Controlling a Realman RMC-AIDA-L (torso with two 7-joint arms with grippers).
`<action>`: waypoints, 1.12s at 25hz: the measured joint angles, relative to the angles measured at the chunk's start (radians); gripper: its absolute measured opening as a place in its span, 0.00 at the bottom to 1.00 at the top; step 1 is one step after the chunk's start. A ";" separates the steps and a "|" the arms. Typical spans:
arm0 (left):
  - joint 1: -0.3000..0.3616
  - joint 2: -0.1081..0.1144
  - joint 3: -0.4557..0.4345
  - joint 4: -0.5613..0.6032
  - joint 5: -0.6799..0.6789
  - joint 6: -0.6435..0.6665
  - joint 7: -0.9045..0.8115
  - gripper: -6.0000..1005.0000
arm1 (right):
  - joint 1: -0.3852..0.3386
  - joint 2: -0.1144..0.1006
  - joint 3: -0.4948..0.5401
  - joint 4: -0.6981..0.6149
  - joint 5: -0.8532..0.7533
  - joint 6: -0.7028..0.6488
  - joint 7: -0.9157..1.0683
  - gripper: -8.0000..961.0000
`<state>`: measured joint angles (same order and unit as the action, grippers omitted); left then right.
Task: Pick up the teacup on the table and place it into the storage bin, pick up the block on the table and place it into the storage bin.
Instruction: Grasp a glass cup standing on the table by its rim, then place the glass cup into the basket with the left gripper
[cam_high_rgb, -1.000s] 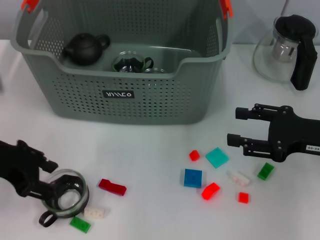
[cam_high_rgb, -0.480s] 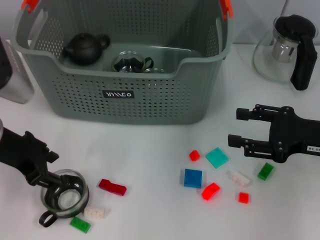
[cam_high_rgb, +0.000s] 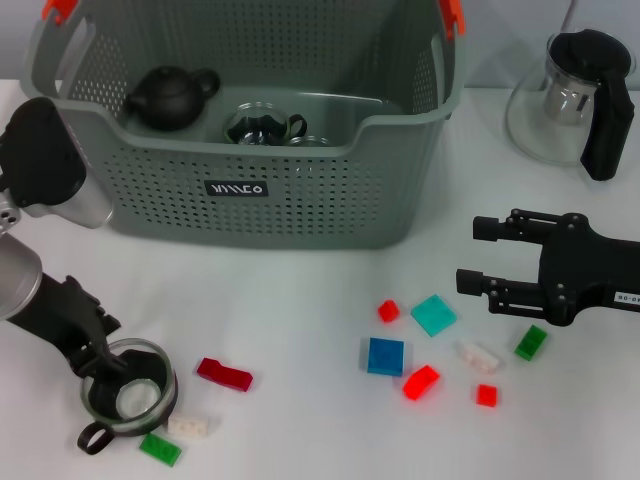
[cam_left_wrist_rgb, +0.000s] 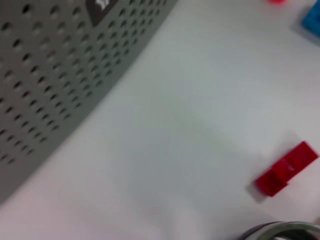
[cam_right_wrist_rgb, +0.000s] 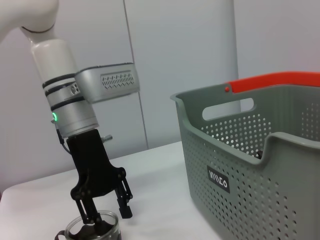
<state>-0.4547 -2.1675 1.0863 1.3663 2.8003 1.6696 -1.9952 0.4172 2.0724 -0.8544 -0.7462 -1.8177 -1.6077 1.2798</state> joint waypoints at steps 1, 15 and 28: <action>-0.001 -0.001 0.004 -0.003 0.011 -0.012 -0.006 0.63 | 0.000 0.000 0.000 0.000 0.000 0.000 0.000 0.77; -0.005 0.001 0.020 -0.014 0.045 -0.017 -0.025 0.48 | -0.001 -0.002 0.000 0.005 0.000 0.000 -0.005 0.77; -0.020 0.003 -0.030 -0.006 0.028 0.010 -0.038 0.14 | -0.005 -0.002 0.000 0.003 0.000 -0.005 -0.006 0.77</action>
<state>-0.4748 -2.1647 1.0560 1.3604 2.8282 1.6795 -2.0331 0.4122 2.0708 -0.8544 -0.7433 -1.8177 -1.6127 1.2742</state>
